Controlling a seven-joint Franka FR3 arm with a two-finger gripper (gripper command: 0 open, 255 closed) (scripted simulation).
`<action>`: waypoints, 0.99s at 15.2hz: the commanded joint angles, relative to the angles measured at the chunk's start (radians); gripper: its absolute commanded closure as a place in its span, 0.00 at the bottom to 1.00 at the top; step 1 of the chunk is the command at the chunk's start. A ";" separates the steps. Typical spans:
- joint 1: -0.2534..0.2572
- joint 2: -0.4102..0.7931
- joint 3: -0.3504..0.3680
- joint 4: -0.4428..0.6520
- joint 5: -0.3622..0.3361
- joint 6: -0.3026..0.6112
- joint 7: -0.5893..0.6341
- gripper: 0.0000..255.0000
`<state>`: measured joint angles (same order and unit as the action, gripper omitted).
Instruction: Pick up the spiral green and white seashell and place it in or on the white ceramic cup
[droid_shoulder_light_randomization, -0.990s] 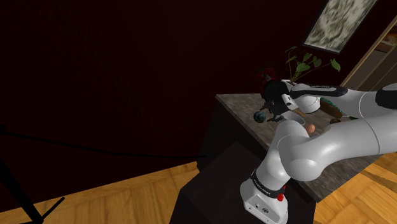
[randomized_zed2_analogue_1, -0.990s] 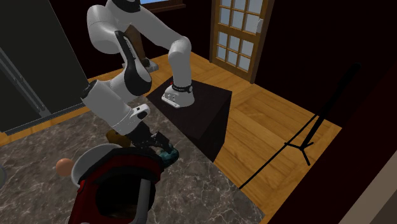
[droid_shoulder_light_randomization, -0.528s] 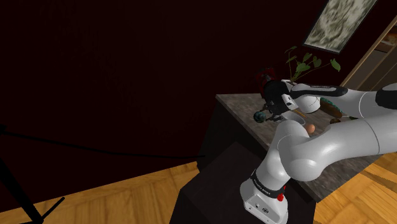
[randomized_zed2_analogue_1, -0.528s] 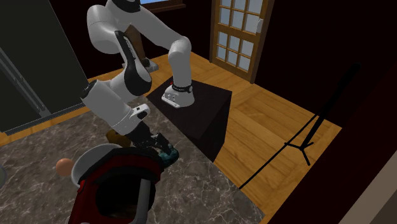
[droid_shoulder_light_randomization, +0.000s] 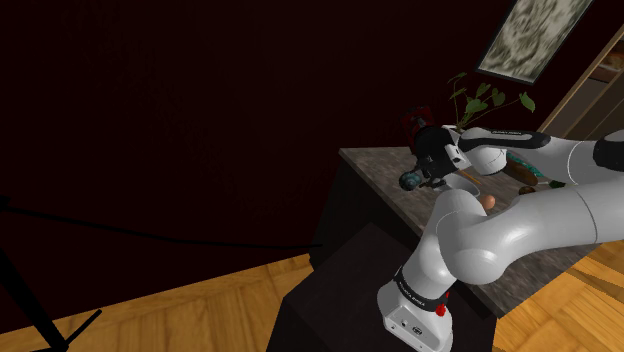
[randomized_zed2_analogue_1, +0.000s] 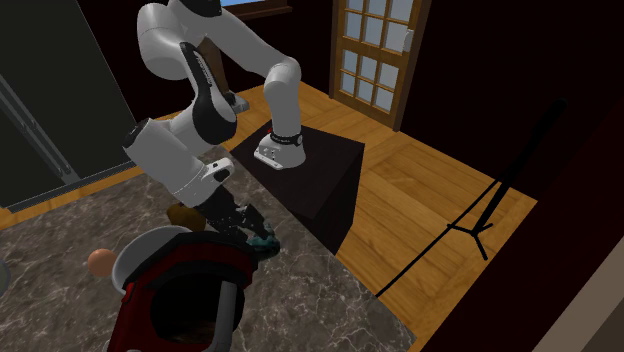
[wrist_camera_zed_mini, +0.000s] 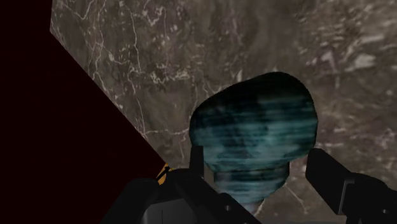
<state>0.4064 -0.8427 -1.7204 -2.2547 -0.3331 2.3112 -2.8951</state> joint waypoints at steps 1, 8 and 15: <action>-0.014 0.006 0.026 0.005 0.010 -0.018 0.005 1.00; -0.067 0.024 0.116 0.027 0.045 -0.088 0.022 1.00; -0.111 0.037 0.199 0.060 0.076 -0.160 0.041 1.00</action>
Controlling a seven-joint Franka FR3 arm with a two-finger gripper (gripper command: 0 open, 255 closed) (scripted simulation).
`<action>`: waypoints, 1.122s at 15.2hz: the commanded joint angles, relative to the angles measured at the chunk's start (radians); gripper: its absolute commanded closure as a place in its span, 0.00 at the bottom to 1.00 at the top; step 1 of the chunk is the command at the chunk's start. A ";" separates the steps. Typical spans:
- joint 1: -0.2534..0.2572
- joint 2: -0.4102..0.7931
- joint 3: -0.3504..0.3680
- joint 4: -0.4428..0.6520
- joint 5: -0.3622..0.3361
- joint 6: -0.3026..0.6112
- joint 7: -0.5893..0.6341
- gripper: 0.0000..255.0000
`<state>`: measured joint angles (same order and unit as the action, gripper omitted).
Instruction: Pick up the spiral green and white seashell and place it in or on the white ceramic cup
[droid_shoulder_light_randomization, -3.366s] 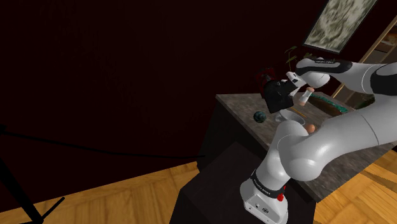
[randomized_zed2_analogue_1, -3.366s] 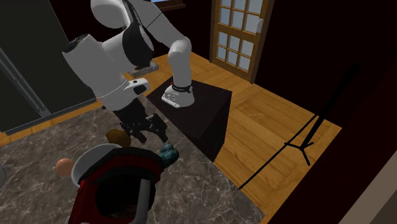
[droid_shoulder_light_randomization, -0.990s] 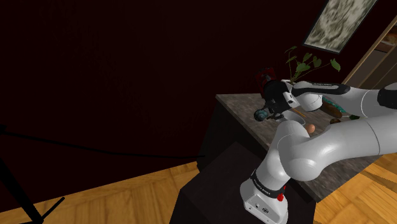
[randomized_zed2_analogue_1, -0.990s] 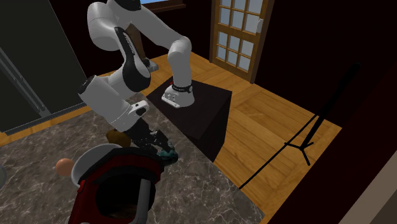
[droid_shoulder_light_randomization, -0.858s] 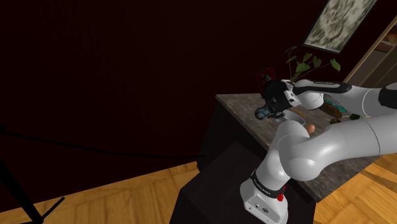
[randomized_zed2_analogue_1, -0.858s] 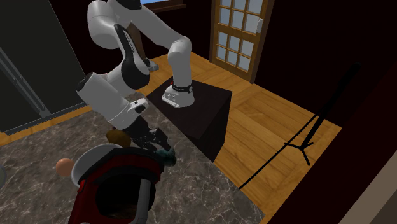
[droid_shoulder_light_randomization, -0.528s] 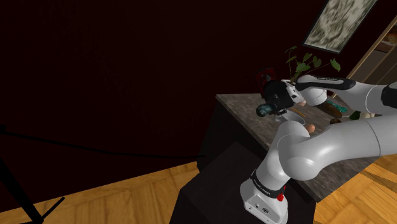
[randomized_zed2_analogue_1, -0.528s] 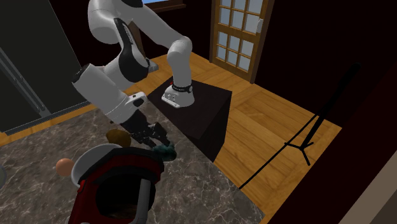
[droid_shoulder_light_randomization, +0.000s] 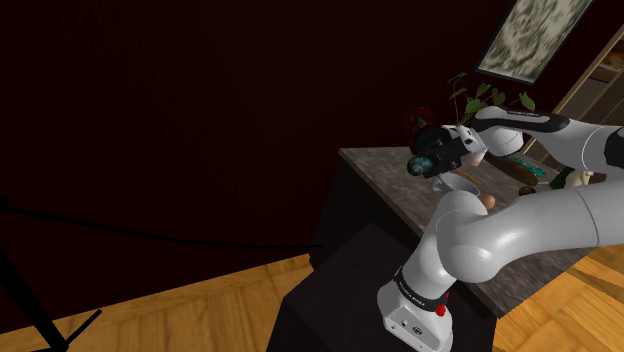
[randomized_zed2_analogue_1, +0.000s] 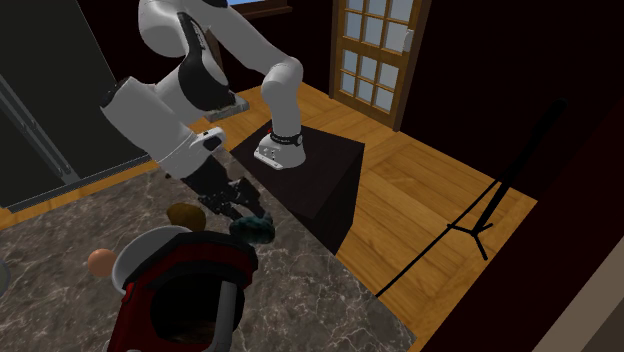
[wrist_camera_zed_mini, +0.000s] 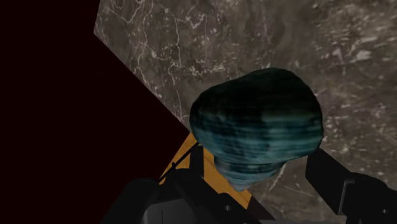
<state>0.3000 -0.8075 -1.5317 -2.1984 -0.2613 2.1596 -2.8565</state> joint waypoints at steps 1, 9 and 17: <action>-0.010 0.003 0.021 0.009 0.008 -0.019 0.006 1.00; -0.046 0.014 0.104 0.061 0.039 -0.102 0.030 1.00; 0.048 -0.015 -0.034 0.314 0.016 -0.273 -0.071 1.00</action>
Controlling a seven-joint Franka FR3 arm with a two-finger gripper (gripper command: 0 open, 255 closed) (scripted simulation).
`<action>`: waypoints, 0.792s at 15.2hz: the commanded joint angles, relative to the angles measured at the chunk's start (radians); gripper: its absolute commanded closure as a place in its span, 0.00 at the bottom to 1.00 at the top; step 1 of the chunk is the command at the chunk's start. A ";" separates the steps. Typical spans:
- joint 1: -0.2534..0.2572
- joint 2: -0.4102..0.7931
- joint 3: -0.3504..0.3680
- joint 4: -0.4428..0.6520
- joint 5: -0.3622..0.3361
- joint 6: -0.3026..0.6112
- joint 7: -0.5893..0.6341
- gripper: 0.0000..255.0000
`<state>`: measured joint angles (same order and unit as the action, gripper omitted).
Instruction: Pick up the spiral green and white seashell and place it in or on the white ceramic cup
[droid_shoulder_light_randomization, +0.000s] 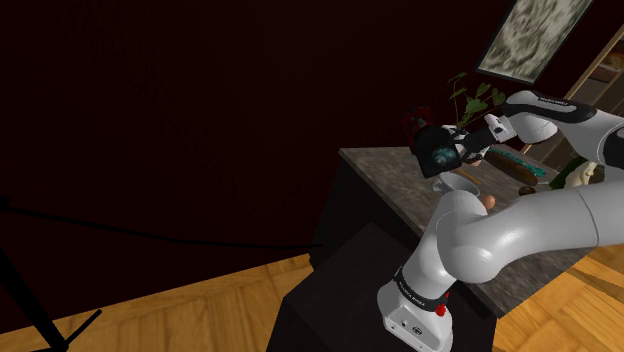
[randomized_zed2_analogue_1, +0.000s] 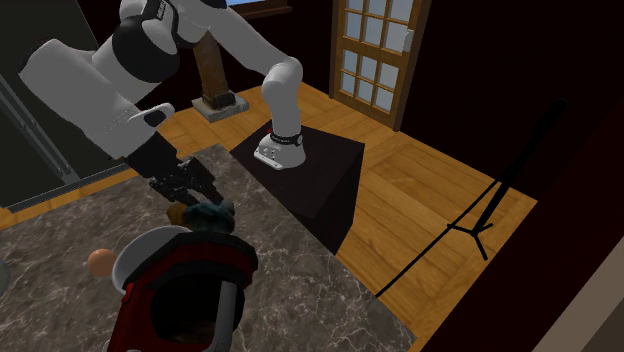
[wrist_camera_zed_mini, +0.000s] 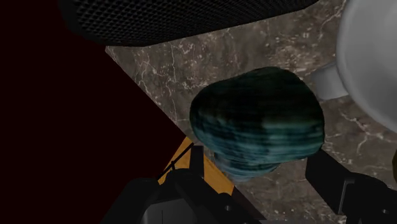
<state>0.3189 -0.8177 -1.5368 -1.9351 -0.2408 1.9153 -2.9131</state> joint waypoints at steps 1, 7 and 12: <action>0.048 -0.012 -0.051 0.092 -0.009 -0.053 -0.028 1.00; 0.187 -0.074 -0.176 0.377 -0.051 -0.214 -0.103 1.00; 0.281 -0.205 -0.170 0.594 -0.177 -0.345 -0.103 1.00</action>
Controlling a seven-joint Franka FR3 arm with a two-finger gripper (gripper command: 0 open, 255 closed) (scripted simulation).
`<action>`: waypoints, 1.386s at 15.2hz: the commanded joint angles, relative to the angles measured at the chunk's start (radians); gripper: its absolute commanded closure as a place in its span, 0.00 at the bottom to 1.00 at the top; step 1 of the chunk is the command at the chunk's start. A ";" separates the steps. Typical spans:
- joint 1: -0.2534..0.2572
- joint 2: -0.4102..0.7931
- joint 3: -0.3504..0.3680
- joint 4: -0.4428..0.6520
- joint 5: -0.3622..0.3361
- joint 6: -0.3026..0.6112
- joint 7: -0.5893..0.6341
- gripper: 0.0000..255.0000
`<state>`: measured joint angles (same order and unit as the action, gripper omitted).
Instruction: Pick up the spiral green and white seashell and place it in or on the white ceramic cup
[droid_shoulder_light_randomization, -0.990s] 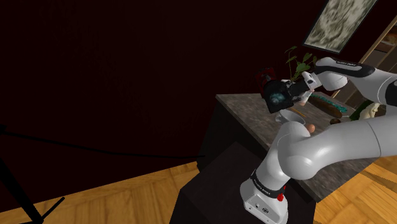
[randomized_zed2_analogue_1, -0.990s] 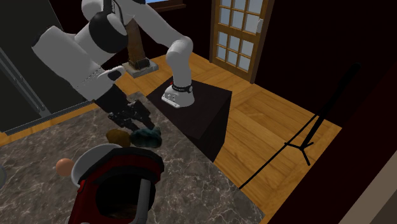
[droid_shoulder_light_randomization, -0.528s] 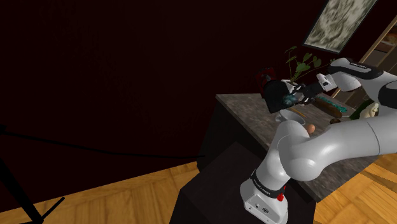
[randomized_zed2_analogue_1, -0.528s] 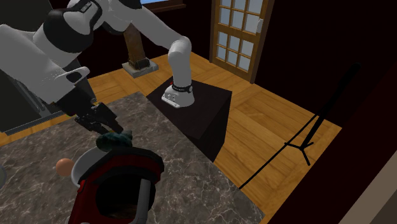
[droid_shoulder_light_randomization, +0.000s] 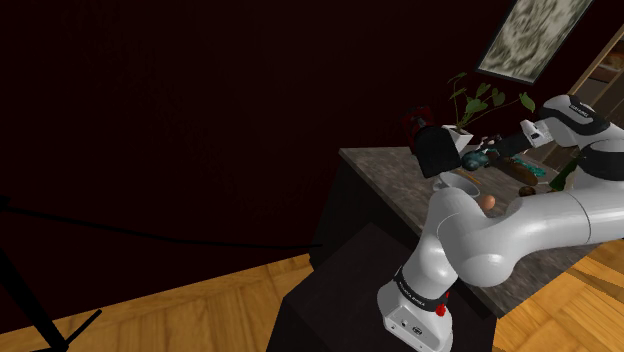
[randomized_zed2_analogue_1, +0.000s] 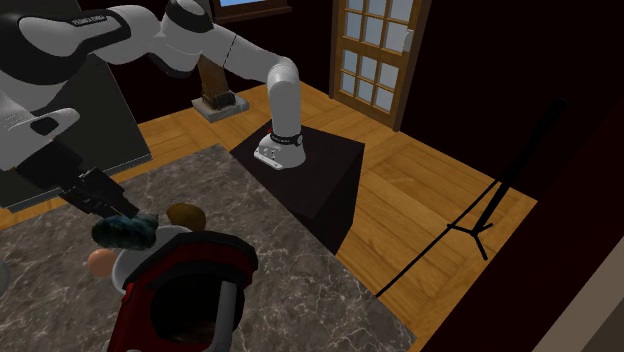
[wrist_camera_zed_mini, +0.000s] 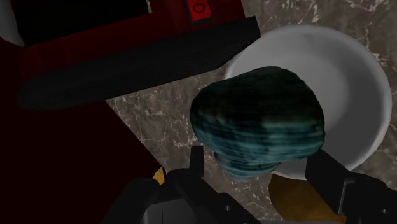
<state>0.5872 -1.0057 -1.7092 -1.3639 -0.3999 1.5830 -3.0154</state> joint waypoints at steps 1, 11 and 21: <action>0.009 -0.024 0.002 0.012 -0.025 -0.003 -0.001 1.00; -0.019 -0.098 -0.008 -0.075 -0.096 0.078 -0.001 1.00; -0.027 -0.139 -0.018 -0.109 -0.136 0.116 -0.001 1.00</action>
<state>0.5597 -1.1449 -1.7270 -1.4726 -0.5357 1.6986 -3.0158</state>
